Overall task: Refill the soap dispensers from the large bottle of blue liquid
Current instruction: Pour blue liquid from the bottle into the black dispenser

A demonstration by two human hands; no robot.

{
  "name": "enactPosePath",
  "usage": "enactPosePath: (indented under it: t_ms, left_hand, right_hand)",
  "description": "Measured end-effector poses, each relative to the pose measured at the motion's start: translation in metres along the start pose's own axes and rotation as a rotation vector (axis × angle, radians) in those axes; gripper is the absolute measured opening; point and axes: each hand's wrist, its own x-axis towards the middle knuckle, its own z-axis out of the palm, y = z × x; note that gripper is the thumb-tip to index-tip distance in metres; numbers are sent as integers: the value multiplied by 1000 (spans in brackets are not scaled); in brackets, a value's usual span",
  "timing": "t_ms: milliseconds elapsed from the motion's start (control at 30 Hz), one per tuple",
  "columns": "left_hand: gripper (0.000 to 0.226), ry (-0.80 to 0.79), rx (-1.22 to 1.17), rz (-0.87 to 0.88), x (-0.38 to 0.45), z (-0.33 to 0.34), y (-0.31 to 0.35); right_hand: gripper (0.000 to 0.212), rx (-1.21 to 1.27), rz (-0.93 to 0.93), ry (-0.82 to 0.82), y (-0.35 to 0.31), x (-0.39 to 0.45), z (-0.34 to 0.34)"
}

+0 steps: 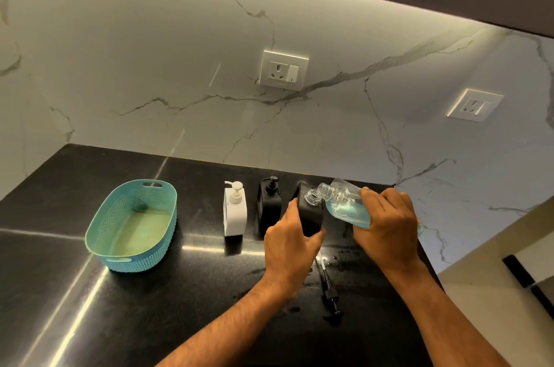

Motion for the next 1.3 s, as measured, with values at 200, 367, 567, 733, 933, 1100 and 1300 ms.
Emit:
enactPosePath:
  t_ms: [200,367,567,733,933,1100,1300]
  left_hand:
    - [62,16,-46,22,2,3,2]
    - [61,28,-100,39,5,8,2]
    - [54,16,-154,3,13,16,-2]
    - [44,-103,-201,0,26,21,-14]
    - [42,-194,-244,26,42,31,-30]
    - [47,-321,-370,-66,57,34,-42]
    - [45,-428,-493,-194,70,35,-50]
  right_hand:
    - [60,40,78,-23,2,-5,8]
    - [58,114,170,-48,7,-10,16]
    - [51,259,269,-47,18,-10,24]
    - [61,469,420,-53,39,-5,34]
    - [64,806,618,-73,87,2,59]
    - [67,1050,688,-140,128,7,87]
    - [61,1226,740,-264,155,11,131]
